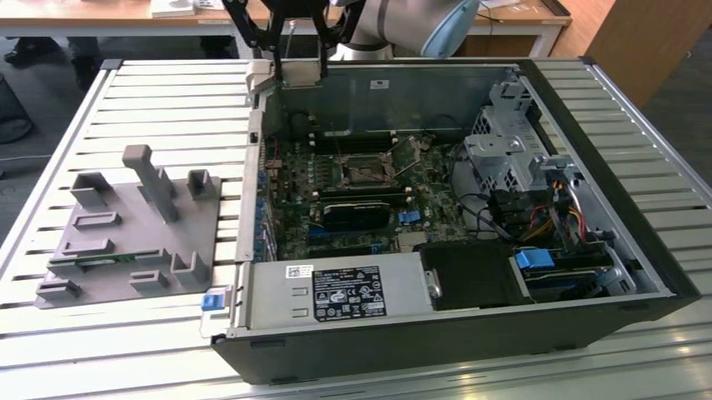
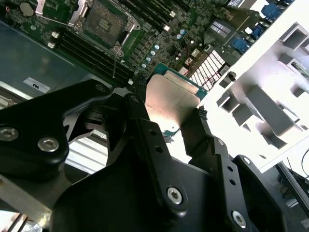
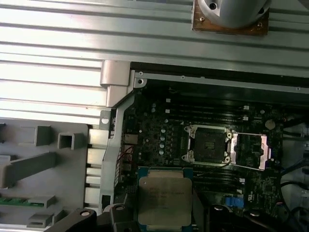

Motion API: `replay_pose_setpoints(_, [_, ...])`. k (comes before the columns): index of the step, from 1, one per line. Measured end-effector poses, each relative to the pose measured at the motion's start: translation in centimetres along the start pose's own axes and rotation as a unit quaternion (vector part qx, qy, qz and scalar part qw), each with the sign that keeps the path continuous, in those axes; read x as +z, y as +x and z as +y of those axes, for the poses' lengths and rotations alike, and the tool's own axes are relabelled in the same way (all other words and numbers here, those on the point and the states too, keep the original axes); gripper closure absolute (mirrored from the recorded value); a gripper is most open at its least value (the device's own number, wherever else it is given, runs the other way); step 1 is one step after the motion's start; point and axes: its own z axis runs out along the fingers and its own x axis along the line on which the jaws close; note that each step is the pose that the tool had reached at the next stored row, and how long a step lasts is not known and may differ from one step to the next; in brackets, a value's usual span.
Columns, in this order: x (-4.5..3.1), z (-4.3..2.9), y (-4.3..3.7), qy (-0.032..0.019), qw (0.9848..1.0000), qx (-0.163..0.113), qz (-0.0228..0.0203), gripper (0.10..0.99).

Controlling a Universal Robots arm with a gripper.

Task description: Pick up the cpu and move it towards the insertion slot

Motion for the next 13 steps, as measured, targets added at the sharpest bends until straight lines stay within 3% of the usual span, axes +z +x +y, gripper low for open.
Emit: replay_pose_setpoints(13, [0.03, 0.58, -1.18, 0.0, 1.0, 0.0, 0.0, 0.549])
